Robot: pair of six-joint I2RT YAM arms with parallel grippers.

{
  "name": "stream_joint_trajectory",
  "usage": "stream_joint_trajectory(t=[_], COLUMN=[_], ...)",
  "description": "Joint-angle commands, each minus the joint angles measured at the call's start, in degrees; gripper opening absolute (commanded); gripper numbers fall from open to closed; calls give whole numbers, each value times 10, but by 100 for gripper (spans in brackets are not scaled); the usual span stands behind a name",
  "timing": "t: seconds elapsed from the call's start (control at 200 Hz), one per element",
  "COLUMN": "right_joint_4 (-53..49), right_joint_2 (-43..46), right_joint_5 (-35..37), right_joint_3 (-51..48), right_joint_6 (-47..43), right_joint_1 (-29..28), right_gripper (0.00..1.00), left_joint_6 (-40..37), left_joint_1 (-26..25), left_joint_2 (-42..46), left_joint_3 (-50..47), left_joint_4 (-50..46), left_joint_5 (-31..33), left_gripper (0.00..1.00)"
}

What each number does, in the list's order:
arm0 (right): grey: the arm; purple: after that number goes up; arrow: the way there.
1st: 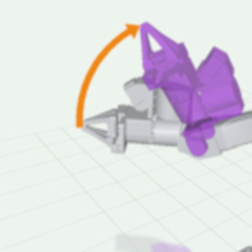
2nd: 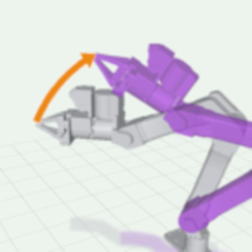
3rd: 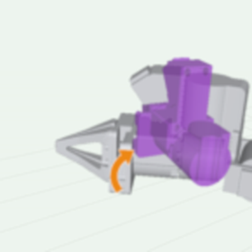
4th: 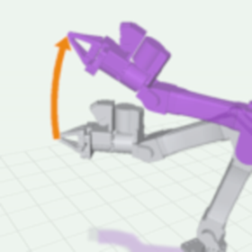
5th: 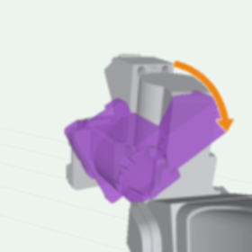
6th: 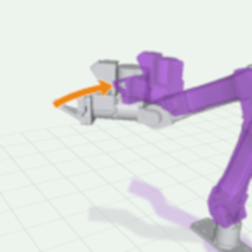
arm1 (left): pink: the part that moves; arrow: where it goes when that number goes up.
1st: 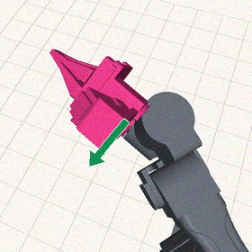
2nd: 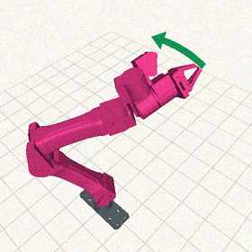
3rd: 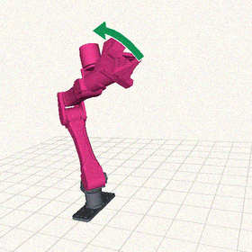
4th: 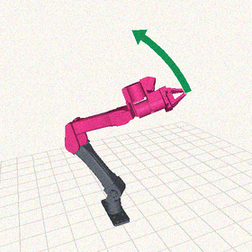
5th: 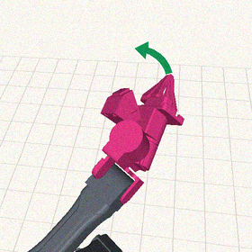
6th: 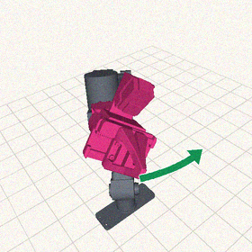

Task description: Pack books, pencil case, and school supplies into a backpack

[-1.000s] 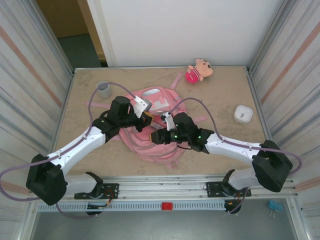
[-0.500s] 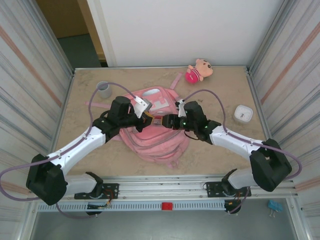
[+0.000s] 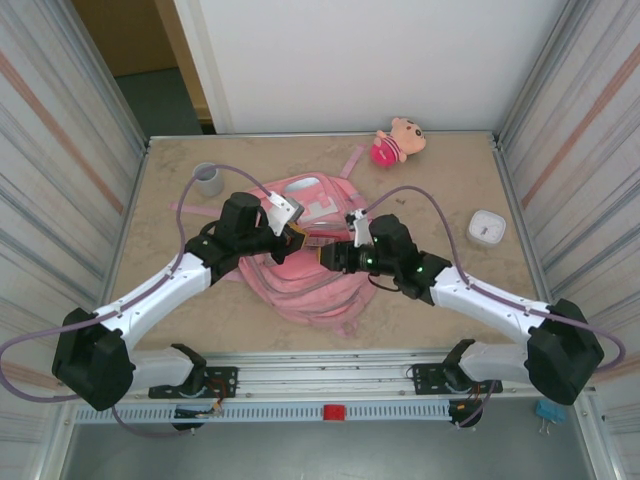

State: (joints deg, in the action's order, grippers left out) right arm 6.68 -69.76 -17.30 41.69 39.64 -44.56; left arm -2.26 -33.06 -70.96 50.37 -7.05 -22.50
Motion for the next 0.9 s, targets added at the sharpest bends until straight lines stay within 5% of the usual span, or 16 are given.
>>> stream_joint_trajectory(t=[0.0, 0.281, 0.451, 0.631, 0.897], right_joint_4=[8, 21, 102, 144, 160], right_joint_2=[-26, -131, -155, -147, -36], right_joint_5=[20, 115, 168, 198, 167], right_joint_3=[-2, 41, 39, 37, -50], right_joint_6=[29, 59, 50, 17, -14], right_joint_1=[-9, -8, -10, -9, -16], right_gripper=[41, 42, 34, 26, 34], left_joint_6=[7, 1, 3, 4, -11], left_joint_1=[-2, -14, -17, -20, -26], left_joint_2=[17, 14, 18, 18, 17], left_joint_3=[30, 31, 22, 17, 7], left_joint_4=[56, 57, 61, 64, 50], left_joint_5=[-23, -24, -26, -25, 12], left_gripper=[1, 1, 1, 1, 4])
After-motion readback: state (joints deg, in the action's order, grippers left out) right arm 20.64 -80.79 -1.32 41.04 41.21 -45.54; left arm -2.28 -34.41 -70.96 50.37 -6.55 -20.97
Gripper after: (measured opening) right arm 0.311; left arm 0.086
